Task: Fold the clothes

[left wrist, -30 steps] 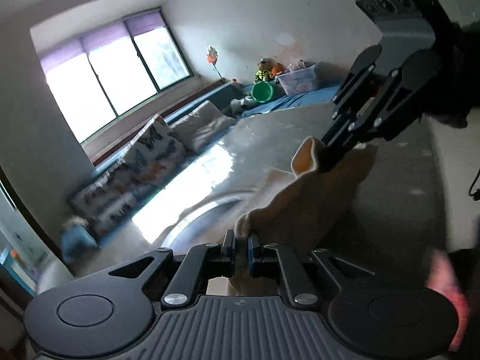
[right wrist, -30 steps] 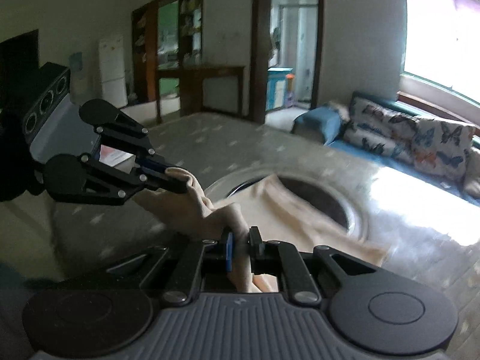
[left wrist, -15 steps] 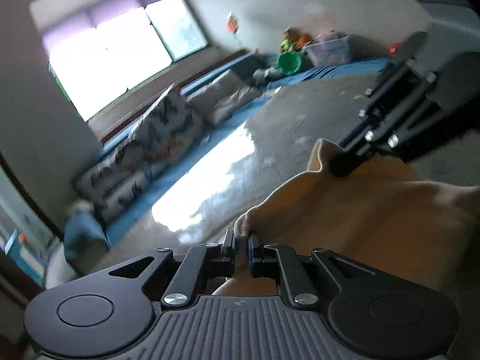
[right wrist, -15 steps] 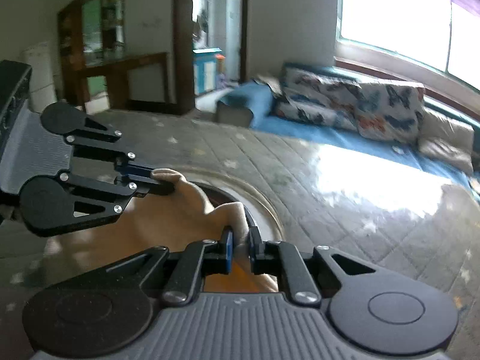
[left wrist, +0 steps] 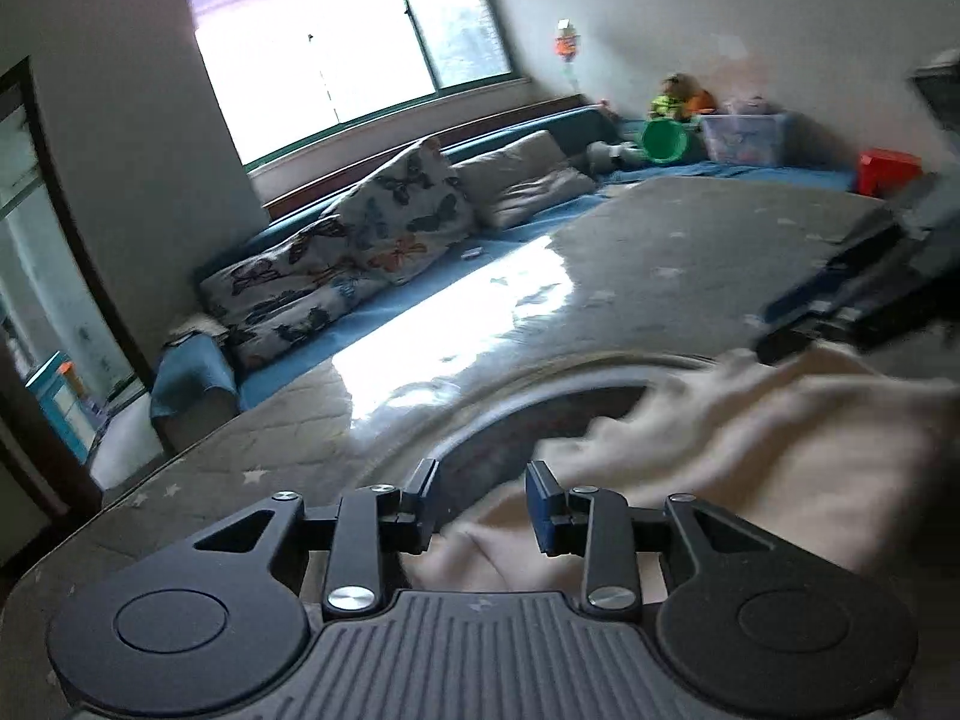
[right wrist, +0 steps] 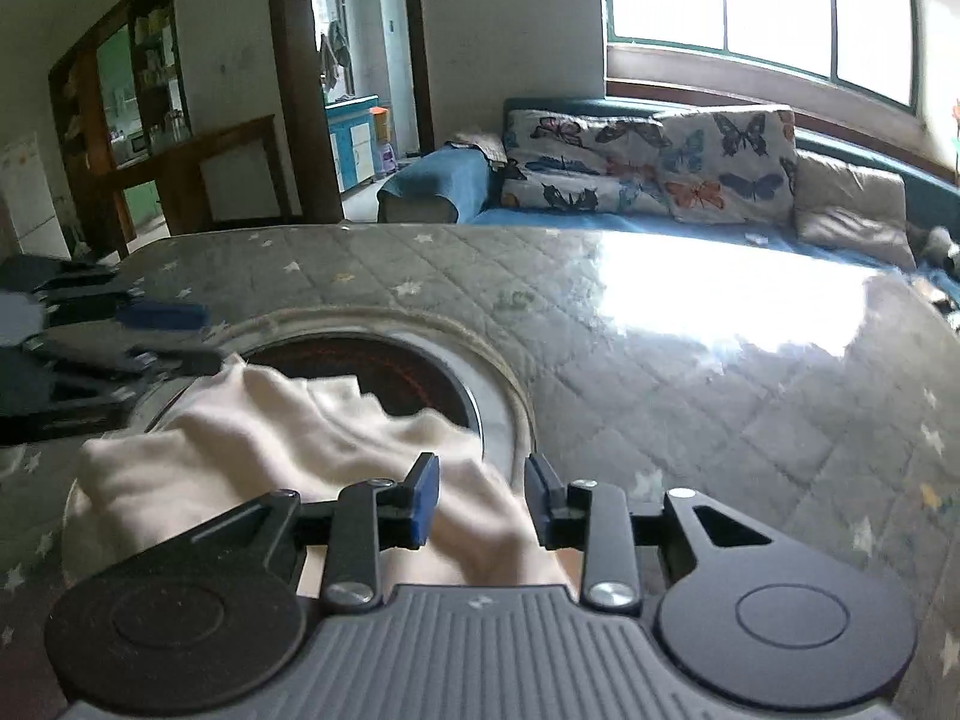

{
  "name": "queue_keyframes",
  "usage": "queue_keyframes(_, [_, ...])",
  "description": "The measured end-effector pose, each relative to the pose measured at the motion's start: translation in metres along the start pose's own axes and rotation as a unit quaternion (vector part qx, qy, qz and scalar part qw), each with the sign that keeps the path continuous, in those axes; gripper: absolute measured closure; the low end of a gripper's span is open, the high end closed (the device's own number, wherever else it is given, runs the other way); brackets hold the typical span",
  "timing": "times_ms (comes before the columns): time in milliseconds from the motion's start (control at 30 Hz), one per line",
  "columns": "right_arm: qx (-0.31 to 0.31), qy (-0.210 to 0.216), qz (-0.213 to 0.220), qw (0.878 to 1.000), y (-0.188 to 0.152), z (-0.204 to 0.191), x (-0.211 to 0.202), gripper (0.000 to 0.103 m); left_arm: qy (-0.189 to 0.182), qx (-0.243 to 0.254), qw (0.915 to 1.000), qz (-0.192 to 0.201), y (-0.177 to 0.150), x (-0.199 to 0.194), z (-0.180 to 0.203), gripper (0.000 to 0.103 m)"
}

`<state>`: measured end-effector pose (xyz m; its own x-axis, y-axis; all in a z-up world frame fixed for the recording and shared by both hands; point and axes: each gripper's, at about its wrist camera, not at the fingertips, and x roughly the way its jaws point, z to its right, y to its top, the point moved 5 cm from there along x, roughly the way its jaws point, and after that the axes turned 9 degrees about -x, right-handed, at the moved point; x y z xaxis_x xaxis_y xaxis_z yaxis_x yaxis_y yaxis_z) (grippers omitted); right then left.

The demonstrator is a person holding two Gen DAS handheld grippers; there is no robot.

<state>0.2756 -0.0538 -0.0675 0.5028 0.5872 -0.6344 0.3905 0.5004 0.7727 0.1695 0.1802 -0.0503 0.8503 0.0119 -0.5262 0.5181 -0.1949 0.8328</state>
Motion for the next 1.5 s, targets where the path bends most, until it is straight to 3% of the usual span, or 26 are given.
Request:
queue_keyframes(133, [0.009,-0.009,-0.010,1.000,-0.011,-0.001,0.005,0.073,-0.039,0.036,0.9985,-0.014,-0.023,-0.019,0.032,0.068])
queue_keyframes(267, [-0.002,-0.058,-0.013,0.998,-0.018,0.008,0.009,0.073,-0.036,0.056,0.9971,-0.036,-0.044,-0.017,0.049,0.069])
queue_keyframes(433, [-0.004,-0.055,0.020,0.998,-0.001,-0.003,-0.008,0.072,-0.040,0.006,0.9989,-0.026,-0.030,-0.020,0.037,0.068])
queue_keyframes(500, [-0.005,-0.024,0.031,0.999,0.009,-0.016,-0.012,0.072,-0.039,-0.010,0.9990,-0.021,-0.026,-0.023,0.035,0.068])
queue_keyframes(633, [-0.028,0.034,0.008,0.999,0.020,-0.052,0.013,0.072,-0.049,-0.017,0.9984,-0.022,-0.026,-0.024,0.042,0.068])
queue_keyframes(733, [-0.055,0.023,-0.023,0.998,0.024,-0.068,0.045,0.072,-0.056,-0.010,0.9978,-0.034,-0.035,-0.023,0.051,0.068])
queue_keyframes(833, [-0.023,0.005,-0.033,0.999,0.033,-0.059,0.062,0.072,-0.058,-0.016,0.9976,-0.033,-0.042,-0.025,0.054,0.068])
queue_keyframes(933, [0.028,-0.025,-0.041,0.998,0.039,-0.038,0.063,0.071,-0.064,-0.027,0.9970,-0.034,-0.042,-0.025,0.051,0.068])
queue_keyframes(1067, [0.029,-0.010,-0.033,0.999,0.042,-0.038,0.055,0.071,-0.065,-0.030,0.9970,-0.029,-0.043,-0.026,0.050,0.066])
queue_keyframes(1167, [-0.006,0.028,-0.034,0.999,0.045,-0.063,0.054,0.065,-0.066,-0.035,0.9968,-0.028,-0.044,-0.026,0.049,0.065])
queue_keyframes(1267, [-0.047,0.031,-0.056,0.997,0.047,-0.085,0.069,0.063,-0.066,-0.038,0.9967,-0.028,-0.046,-0.027,0.047,0.063])
queue_keyframes(1333, [-0.048,0.018,-0.073,0.996,0.049,-0.086,0.086,0.060,-0.066,-0.039,0.9967,-0.028,-0.047,-0.027,0.047,0.063])
queue_keyframes(1367, [-0.039,0.013,-0.077,0.996,0.051,-0.083,0.093,0.050,-0.065,-0.039,0.9967,-0.028,-0.047,-0.027,0.046,0.061])
queue_keyframes(1400, [-0.022,0.011,-0.078,0.997,0.053,-0.077,0.096,0.047,-0.062,-0.040,0.9969,-0.029,-0.047,-0.027,0.046,0.060])
queue_keyframes(1500, [0.011,0.009,-0.066,0.998,0.057,-0.064,0.087,0.047,-0.062,-0.043,0.9966,-0.031,-0.047,-0.028,0.044,0.059])
